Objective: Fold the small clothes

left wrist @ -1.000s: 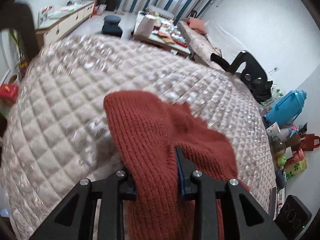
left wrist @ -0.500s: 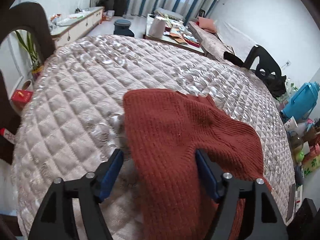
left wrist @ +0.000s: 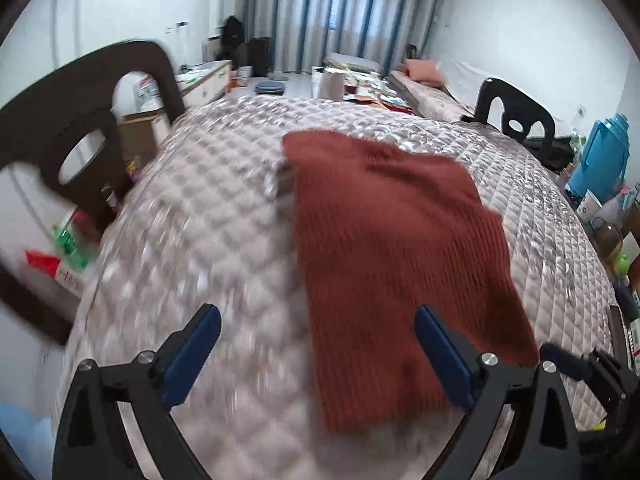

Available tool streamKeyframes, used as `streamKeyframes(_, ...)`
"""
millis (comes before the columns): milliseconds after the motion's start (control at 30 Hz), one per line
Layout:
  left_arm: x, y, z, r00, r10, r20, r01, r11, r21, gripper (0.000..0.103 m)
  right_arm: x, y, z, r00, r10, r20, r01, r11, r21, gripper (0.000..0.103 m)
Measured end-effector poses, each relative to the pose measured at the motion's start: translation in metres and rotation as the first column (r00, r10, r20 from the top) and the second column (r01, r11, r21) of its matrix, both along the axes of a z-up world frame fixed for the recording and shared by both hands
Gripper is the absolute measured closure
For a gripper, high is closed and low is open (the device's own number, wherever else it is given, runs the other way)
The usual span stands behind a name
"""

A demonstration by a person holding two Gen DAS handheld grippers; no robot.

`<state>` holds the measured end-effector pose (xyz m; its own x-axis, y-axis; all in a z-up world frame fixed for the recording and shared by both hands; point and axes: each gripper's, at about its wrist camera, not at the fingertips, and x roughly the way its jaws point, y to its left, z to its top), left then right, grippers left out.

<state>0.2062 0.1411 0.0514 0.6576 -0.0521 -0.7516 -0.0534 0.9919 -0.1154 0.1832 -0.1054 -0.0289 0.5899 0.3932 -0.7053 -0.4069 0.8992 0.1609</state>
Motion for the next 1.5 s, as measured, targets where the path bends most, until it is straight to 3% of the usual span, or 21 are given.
streamKeyframes(133,-0.035,-0.002,-0.01,0.999,0.049,0.014,-0.05,0.997,0.058,0.004,-0.01,0.003,-0.001,1.0,-0.015,-0.001,0.015,0.999,-0.034,0.043)
streamKeyframes(367,-0.059,-0.021,-0.027,1.0,0.02,-0.019,-0.017,0.988,0.151,0.004,-0.02,0.003,-0.009,0.998,-0.066,-0.019,0.064,0.994,-0.093,0.042)
streamKeyframes(467,-0.058,-0.023,-0.034,0.999,0.012,-0.049,-0.005,0.991,0.137,0.004,-0.017,0.006,-0.014,0.995,-0.098,-0.005,0.096,0.983,-0.159,0.042)
streamKeyframes(867,-0.06,-0.029,-0.041,0.997,0.008,-0.074,0.002,0.992,0.127,0.0,-0.008,0.015,-0.023,0.992,-0.127,-0.02,0.12,0.971,-0.205,0.038)
streamKeyframes(1500,-0.057,-0.029,-0.042,0.997,0.007,-0.075,0.002,0.993,0.12,0.0,-0.009,0.016,-0.023,0.99,-0.136,-0.023,0.128,0.971,-0.202,0.035)
